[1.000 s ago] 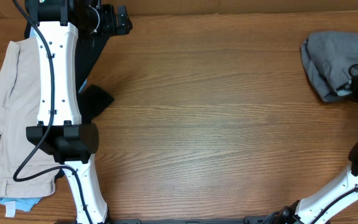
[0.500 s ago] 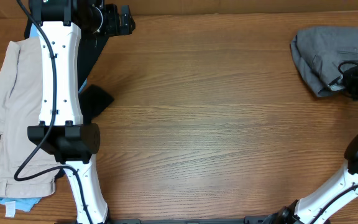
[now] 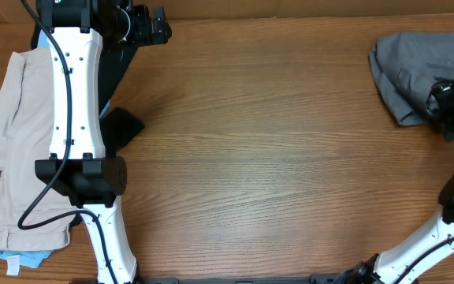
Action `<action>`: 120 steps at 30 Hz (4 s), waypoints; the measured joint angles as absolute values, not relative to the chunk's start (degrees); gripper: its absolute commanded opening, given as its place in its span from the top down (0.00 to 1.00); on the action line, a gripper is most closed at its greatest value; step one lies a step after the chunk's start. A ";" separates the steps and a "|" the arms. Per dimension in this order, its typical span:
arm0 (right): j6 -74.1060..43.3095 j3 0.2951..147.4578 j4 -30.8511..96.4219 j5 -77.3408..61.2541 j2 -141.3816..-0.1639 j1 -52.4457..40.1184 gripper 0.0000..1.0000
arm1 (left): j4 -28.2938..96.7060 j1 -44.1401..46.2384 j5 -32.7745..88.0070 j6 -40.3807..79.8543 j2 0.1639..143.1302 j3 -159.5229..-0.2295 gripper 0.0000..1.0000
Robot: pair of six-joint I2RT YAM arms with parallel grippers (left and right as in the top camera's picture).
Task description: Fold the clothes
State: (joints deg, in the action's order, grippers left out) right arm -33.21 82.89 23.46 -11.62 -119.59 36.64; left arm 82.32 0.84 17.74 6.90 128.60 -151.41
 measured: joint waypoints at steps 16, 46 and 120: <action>-28.73 83.46 52.64 -19.88 -86.02 41.06 0.00 | 82.30 0.84 17.74 6.90 128.60 -151.41 0.00; -8.38 83.48 74.19 -30.92 -62.74 19.09 0.00 | 82.30 0.84 17.74 6.90 128.60 -151.41 0.00; -7.66 1.06 4.78 -3.88 -0.84 -1.21 0.00 | 82.32 0.84 17.72 6.90 128.60 -151.41 0.00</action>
State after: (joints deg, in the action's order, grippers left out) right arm -7.66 1.06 4.78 -3.88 -0.84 -1.21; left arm 82.32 0.84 17.72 6.90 128.60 -151.41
